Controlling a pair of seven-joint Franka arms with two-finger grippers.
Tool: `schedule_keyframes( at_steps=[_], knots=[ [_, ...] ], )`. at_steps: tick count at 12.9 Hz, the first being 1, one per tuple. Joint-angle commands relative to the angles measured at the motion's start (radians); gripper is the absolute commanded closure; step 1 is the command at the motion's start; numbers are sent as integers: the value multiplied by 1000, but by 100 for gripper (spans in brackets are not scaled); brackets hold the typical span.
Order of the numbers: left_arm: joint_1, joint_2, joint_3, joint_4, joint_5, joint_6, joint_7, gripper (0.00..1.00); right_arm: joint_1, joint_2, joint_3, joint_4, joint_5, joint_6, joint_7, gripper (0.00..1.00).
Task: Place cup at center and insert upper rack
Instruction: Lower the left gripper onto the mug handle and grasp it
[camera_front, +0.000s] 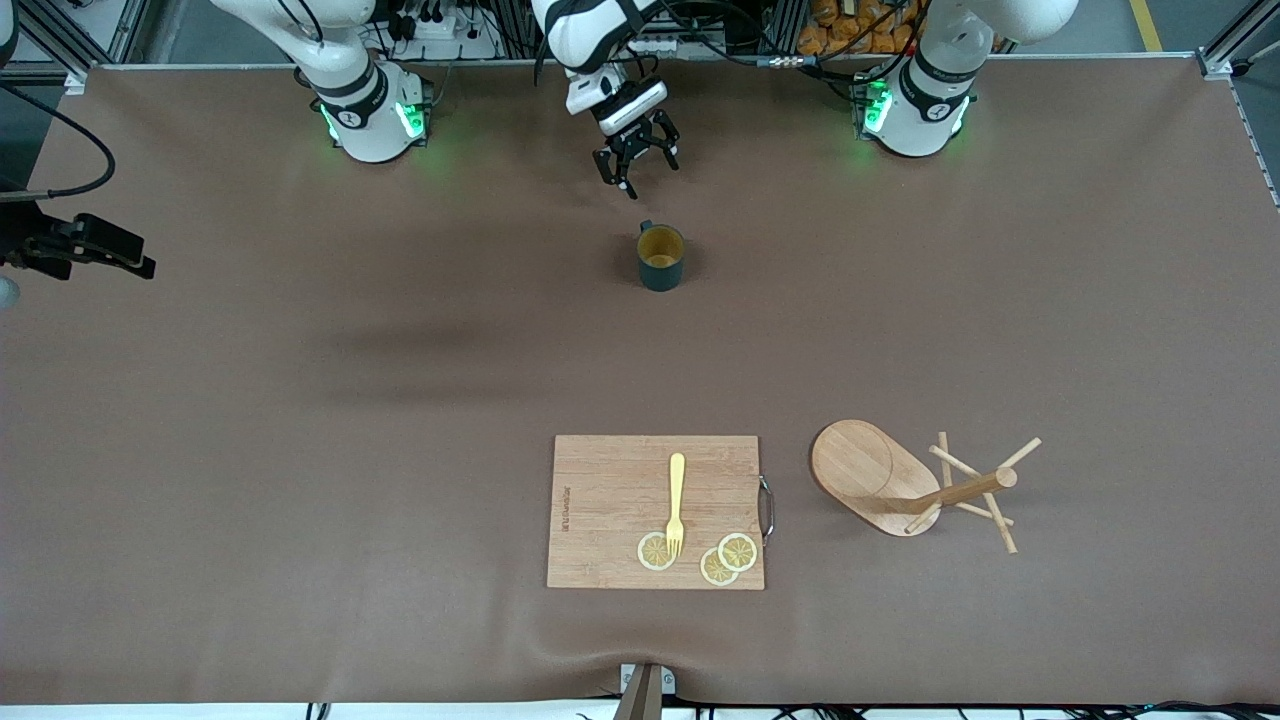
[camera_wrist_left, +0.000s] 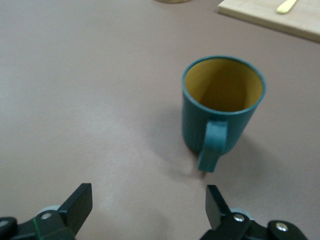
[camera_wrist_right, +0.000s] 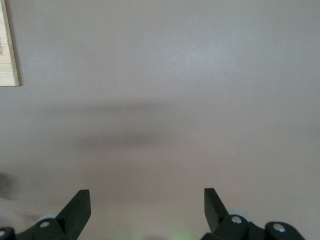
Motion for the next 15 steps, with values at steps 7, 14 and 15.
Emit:
schedule_keyframes(
  at_steps=[7, 14, 15],
  knots=[
    [18, 32, 19, -52, 180, -7, -14, 0, -17, -24, 16, -20, 45, -27, 0, 0],
    [43, 65, 28, -75, 305, 10, 11, 0, -20, -24, 14, -20, 29, -24, -12, 0],
    [41, 66, 30, -75, 312, 10, 11, 1, -22, -23, 14, -20, 26, -22, -14, 0]
  ],
)
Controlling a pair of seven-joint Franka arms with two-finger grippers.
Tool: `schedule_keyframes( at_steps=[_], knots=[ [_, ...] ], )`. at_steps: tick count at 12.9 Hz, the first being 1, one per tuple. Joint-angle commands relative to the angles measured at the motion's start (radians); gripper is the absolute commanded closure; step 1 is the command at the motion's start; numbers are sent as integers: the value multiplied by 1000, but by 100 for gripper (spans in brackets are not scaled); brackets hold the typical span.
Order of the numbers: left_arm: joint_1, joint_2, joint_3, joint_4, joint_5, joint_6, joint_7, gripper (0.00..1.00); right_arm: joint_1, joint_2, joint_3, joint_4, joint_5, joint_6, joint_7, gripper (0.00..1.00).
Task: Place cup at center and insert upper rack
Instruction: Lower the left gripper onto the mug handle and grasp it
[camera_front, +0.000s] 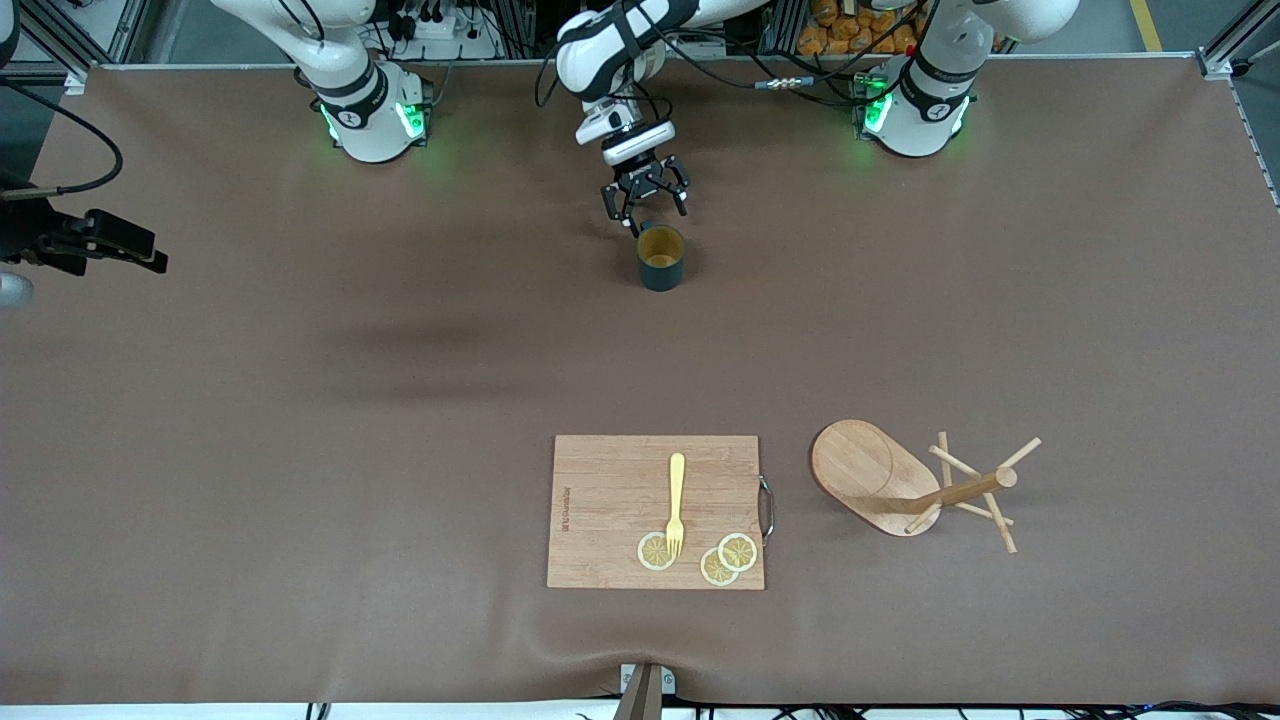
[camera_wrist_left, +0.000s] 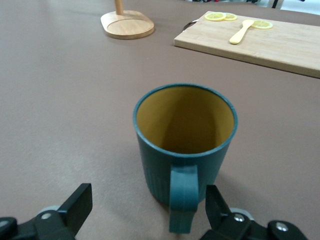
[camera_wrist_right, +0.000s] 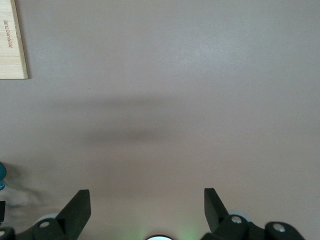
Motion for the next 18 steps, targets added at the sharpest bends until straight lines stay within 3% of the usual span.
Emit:
schedule_keyframes(
  at_steps=[1, 4, 7, 18],
  knots=[
    [5, 5, 2, -6, 44, 9, 9, 8, -22, -22, 11, -19, -4, 4, -14, 0],
    [5, 19, 2, -5, 44, 9, 16, 20, -22, -22, 11, -16, -18, 5, -14, 0],
    [7, 24, 5, 3, 50, 9, 36, 25, -22, -26, 13, -13, -50, 4, -14, 0],
    [5, 47, 24, 55, 53, 9, 76, 89, -20, -26, 13, -13, -48, 2, -14, 0]
  ],
)
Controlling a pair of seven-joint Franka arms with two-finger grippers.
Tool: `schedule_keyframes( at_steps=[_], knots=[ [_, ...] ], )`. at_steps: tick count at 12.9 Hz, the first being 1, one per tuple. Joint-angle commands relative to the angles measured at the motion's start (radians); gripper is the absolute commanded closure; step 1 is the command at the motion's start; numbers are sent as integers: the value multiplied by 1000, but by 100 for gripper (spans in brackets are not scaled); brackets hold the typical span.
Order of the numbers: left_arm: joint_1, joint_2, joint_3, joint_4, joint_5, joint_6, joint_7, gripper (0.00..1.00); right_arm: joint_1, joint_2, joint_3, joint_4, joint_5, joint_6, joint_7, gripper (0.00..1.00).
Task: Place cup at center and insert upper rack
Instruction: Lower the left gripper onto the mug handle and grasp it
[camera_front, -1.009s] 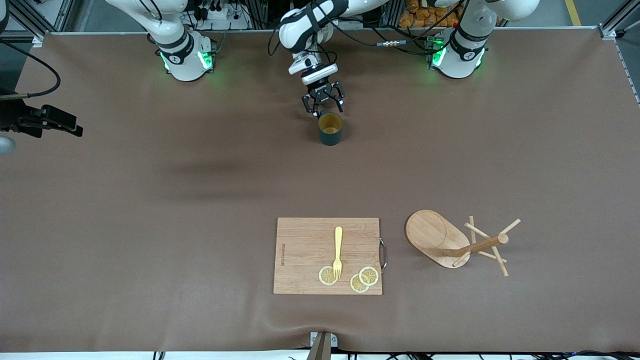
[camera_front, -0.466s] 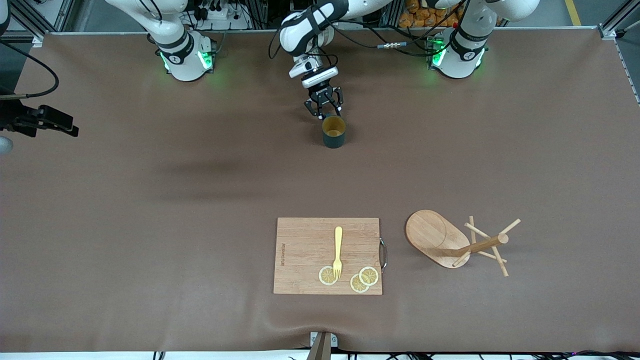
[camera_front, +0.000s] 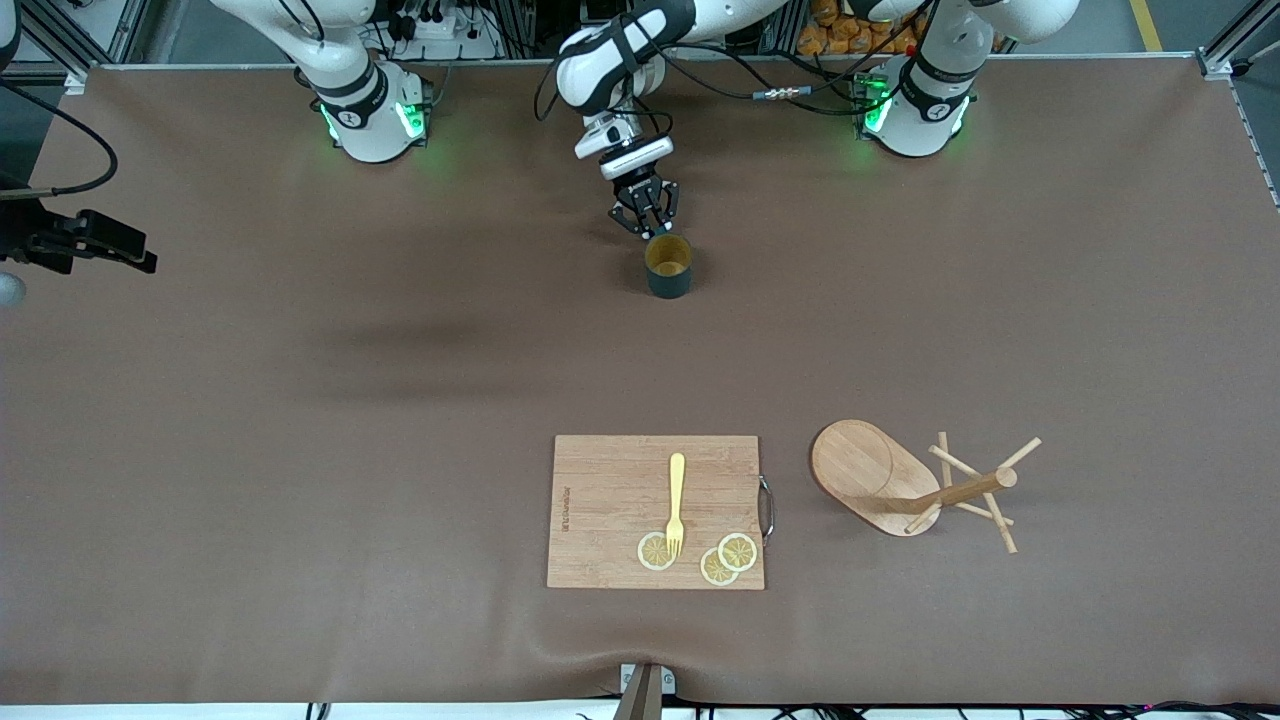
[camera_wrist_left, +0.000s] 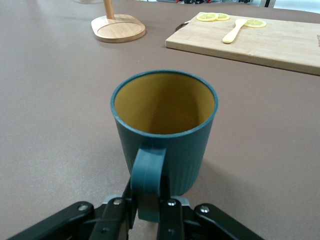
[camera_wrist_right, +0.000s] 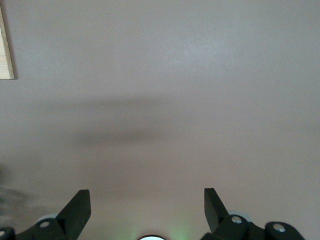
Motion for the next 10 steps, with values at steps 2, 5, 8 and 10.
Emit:
schedule_keyframes(
  at_steps=[2, 5, 8, 10],
  knots=[
    [2, 13, 2, 40, 12, 5, 64, 99, -20, -23, 14, -15, -7, -3, -11, 0],
    [2, 12, 2, 58, 9, 5, 62, 100, -18, -22, 14, -13, 0, 1, -6, 0],
    [2, 1, 2, 105, -34, 3, 65, 100, -17, -20, 14, -9, 0, -1, -8, 0],
    [4, -5, 0, 153, -71, 3, 65, 100, -14, -22, 14, -9, 1, 2, -9, 0]
  ],
)
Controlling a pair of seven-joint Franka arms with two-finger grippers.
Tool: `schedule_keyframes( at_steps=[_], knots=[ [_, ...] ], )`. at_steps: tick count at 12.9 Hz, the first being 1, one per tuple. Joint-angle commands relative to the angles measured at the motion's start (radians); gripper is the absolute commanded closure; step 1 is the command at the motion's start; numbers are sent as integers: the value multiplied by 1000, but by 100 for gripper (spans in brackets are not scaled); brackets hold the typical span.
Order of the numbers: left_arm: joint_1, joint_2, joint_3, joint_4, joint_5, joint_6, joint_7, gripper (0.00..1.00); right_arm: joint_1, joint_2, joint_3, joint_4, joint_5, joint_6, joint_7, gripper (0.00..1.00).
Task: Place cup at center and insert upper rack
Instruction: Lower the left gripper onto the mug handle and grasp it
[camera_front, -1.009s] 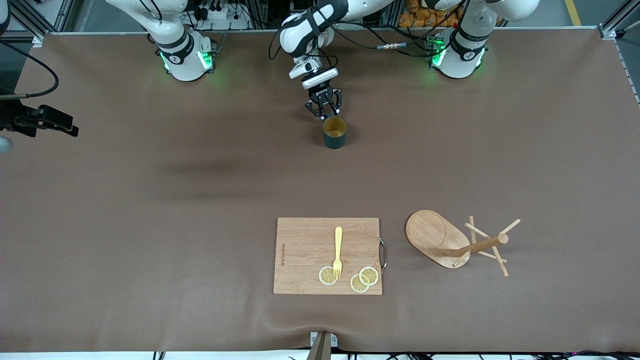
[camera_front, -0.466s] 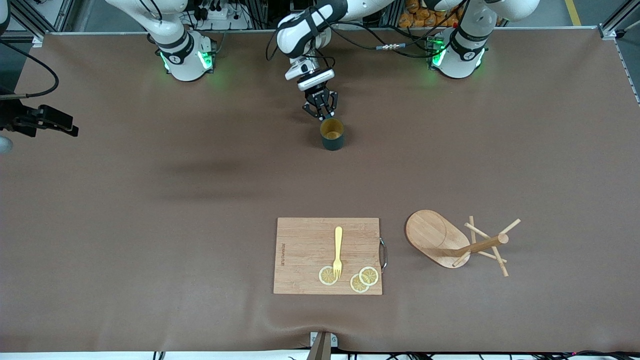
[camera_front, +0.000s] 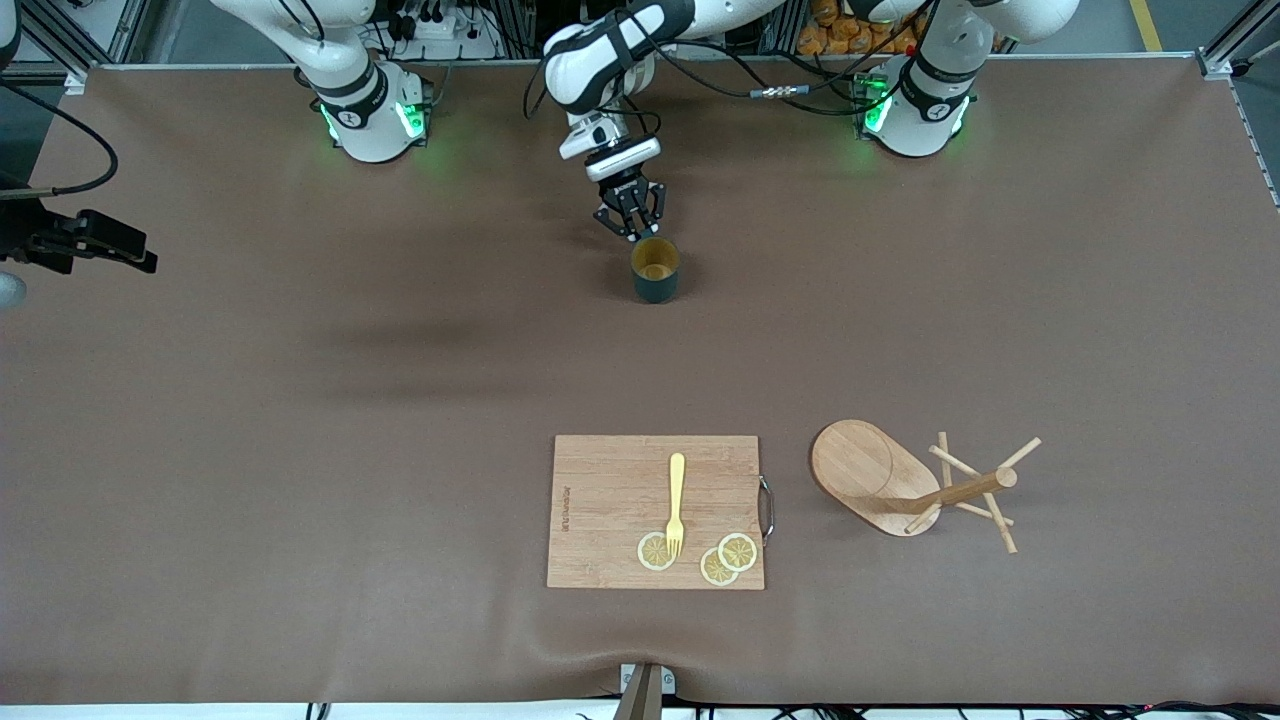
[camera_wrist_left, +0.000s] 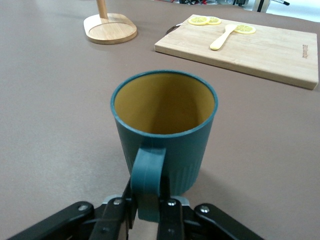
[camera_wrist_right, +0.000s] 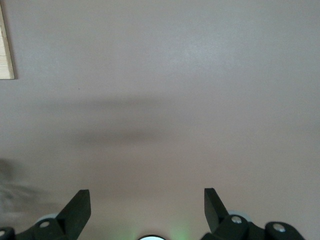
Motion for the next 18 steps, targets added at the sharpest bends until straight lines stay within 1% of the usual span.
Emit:
schedule_keyframes(
  at_steps=[1, 3, 9, 13, 18],
  knots=[
    [5, -6, -3, 78, -58, -1, 26, 100, -14, -25, 13, -7, 1, 3, -11, 0],
    [6, -8, -3, 120, -94, 0, 46, 100, -12, -29, 13, -7, 3, 3, -11, 0],
    [71, -37, -10, 265, -232, 0, 119, 100, 28, -29, 13, -3, -5, 3, -8, 0],
    [123, -67, -15, 319, -311, 6, 151, 100, 25, -31, 13, -3, -5, 5, -14, 0],
    [229, -146, -23, 327, -438, 100, 213, 100, 26, -28, 13, 5, -7, 42, -14, 0]
  ],
)
